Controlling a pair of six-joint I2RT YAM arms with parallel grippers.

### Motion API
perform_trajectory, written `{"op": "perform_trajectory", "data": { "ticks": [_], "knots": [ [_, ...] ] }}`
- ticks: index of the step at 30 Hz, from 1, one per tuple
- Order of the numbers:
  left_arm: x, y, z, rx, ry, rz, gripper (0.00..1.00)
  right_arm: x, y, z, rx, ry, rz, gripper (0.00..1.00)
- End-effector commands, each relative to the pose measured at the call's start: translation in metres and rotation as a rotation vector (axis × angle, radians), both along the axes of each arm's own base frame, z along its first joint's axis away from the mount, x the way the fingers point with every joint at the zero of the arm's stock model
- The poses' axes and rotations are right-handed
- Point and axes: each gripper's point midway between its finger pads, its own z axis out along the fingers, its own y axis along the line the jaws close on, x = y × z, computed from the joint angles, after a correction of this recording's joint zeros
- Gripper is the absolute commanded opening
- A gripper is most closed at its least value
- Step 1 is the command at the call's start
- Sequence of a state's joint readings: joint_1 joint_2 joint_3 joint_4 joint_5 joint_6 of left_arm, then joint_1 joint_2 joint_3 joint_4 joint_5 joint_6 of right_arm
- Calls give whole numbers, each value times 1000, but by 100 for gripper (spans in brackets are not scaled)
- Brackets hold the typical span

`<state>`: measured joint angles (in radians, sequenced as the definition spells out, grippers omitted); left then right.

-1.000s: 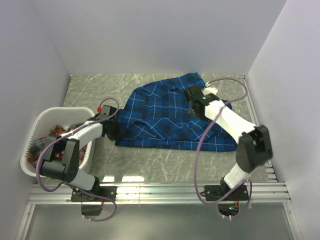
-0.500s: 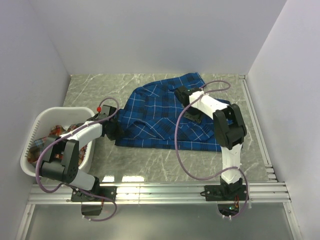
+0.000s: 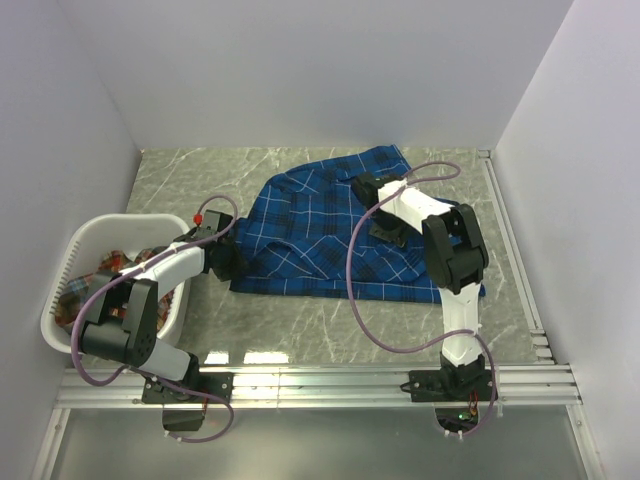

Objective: Fold and stack the long sleeve shirts
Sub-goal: Fold the shirt

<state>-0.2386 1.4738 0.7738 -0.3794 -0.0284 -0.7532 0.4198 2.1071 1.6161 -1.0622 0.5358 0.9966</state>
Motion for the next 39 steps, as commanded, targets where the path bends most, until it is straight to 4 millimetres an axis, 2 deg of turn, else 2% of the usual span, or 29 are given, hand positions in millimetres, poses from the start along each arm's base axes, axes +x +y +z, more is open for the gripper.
{"op": "perform_trajectory", "data": {
  "ticks": [1, 5, 8, 10, 11, 14, 15, 21, 26, 29, 31, 34, 35, 39],
  "knots": [
    [7, 2, 10, -3, -45, 16, 40, 5, -4, 0, -11, -4, -8, 68],
    [7, 2, 10, -3, -46, 17, 40, 4, 3, -7, 20, 24, 20, 69],
    [7, 2, 10, -3, -45, 18, 40, 2, 2, -5, 24, 26, 26, 60],
    [6, 3, 9, -1, -42, 17, 40, 1, 1, -1, 14, 19, 29, 49],
    [6, 2, 9, -2, -42, 18, 40, 1, 0, 5, 12, 12, 29, 41],
    [7, 2, 9, -3, -43, 18, 40, 2, -3, 18, 6, -14, 35, 28],
    [7, 2, 9, -3, -43, 18, 40, 3, -4, 21, 5, -21, 36, 21],
    [6, 2, 9, -3, -42, 20, 40, 3, -4, 39, 14, -58, 39, 0],
    [6, 3, 9, -2, -43, 21, 40, 7, -1, 51, 40, -91, 47, 0],
    [6, 3, 9, -3, -42, 23, 40, 21, 5, 68, 60, -152, 62, 0],
    [5, 3, 9, -2, -41, 24, 40, 35, 13, 87, 95, -205, 90, 0],
    [5, 3, 9, -1, -42, 28, 40, 57, 28, 121, 161, -318, 147, 0],
    [5, 4, 9, 1, -41, 29, 40, 66, 36, 138, 191, -383, 173, 0],
    [5, 4, 9, 3, -40, 35, 40, 84, 63, 192, 276, -550, 285, 0]
  ]
}}
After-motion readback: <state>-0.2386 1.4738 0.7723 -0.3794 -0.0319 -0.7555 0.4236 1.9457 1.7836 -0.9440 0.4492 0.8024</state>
